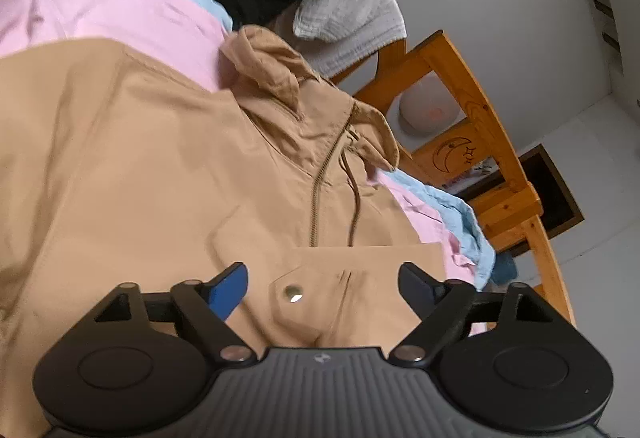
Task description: Fold large clothes
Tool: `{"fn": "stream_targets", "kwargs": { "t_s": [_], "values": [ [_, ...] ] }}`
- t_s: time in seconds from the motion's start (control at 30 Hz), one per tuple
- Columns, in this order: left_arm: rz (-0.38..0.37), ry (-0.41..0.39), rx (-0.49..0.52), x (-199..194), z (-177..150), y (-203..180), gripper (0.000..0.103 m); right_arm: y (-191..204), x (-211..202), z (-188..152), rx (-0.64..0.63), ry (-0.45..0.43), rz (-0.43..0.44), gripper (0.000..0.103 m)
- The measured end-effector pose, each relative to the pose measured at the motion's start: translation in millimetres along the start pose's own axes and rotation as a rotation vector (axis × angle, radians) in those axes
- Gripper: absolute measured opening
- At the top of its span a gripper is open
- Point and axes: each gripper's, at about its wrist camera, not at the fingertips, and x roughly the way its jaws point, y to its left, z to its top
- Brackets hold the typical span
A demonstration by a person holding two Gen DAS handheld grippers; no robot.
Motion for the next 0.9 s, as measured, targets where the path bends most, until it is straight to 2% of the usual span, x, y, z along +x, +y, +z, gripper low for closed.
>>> {"fn": "stream_targets", "kwargs": {
  "t_s": [0.1, 0.2, 0.27, 0.4, 0.43, 0.53, 0.6, 0.63, 0.67, 0.77, 0.83, 0.9],
  "values": [
    [0.012, 0.044, -0.015, 3, -1, 0, 0.089, 47, -12, -17, -0.392, -0.043, 0.019, 0.007],
    [0.052, 0.078, -0.01, 3, -7, 2, 0.09, 78, -14, -42, -0.668, -0.037, 0.029, 0.009],
    [0.099, 0.107, -0.014, 4, -12, 4, 0.09, 83, -15, -50, -0.76, -0.04, 0.029, 0.01],
    [0.173, 0.147, -0.005, 10, -15, 4, 0.09, 80, -13, -52, -0.839, -0.032, 0.051, 0.012],
    [0.21, 0.158, -0.005, 13, -15, 3, 0.089, 78, -13, -51, -0.837, -0.027, 0.056, 0.015],
    [0.314, 0.2, 0.025, 23, -21, 4, 0.065, 58, -21, -48, -0.775, -0.02, 0.03, 0.041],
    [0.37, 0.203, 0.064, 26, -29, 7, 0.031, 35, -29, -45, -0.68, -0.009, -0.009, 0.07],
    [0.391, 0.193, 0.077, 26, -33, 9, 0.022, 20, -33, -44, -0.629, 0.0, -0.044, 0.073],
    [0.401, 0.176, 0.089, 25, -37, 10, 0.008, 2, -36, -45, -0.577, 0.015, -0.093, 0.077],
    [0.409, 0.115, 0.116, 23, -45, 8, 0.001, -58, -37, -45, -0.406, 0.075, -0.223, 0.081],
    [0.424, 0.071, 0.182, 21, -52, -1, 0.001, -102, -31, -44, -0.266, 0.108, -0.31, 0.081],
    [0.444, 0.049, 0.252, 24, -58, -9, 0.001, -153, -21, -38, -0.081, 0.13, -0.358, 0.081]
  ]
}}
